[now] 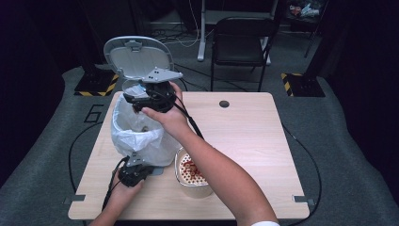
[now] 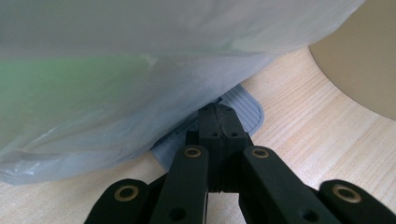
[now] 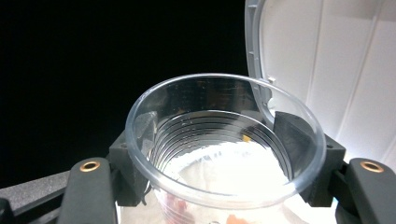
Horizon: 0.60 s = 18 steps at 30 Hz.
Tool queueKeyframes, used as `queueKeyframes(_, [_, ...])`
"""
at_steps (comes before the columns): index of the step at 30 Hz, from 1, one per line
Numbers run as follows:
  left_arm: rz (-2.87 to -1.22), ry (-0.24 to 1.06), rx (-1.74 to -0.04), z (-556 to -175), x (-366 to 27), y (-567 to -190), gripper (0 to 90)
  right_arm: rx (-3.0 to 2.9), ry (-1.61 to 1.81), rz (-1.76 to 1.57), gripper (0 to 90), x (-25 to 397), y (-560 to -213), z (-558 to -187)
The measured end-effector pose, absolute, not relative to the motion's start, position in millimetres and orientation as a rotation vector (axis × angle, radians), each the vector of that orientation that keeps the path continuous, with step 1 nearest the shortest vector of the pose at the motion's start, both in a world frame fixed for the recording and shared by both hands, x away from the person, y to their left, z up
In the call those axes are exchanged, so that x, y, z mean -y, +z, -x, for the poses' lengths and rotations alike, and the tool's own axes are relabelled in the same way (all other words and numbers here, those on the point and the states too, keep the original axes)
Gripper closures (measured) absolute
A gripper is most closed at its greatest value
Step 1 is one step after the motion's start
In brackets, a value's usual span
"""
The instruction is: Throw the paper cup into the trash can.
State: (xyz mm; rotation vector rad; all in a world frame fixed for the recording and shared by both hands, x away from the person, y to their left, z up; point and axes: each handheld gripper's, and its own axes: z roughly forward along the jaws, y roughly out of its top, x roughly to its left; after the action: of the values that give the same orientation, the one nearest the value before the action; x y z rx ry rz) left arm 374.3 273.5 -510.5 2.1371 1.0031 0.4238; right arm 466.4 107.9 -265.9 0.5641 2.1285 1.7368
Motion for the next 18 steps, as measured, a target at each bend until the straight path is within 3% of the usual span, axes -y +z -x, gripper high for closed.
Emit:
queueKeyframes(14, [-2.124,0.419,-1.013,-373.9,-272.7,-510.8,90.0,-2.208,1.673,-0.597,29.3,-108.7,-268.4,-469.2])
queueKeyframes(18, [-2.118,0.419,-1.016,-373.8,-272.4,-511.0,90.0,-2.208,1.670,-0.613,15.8,-109.4,-268.9,-468.8])
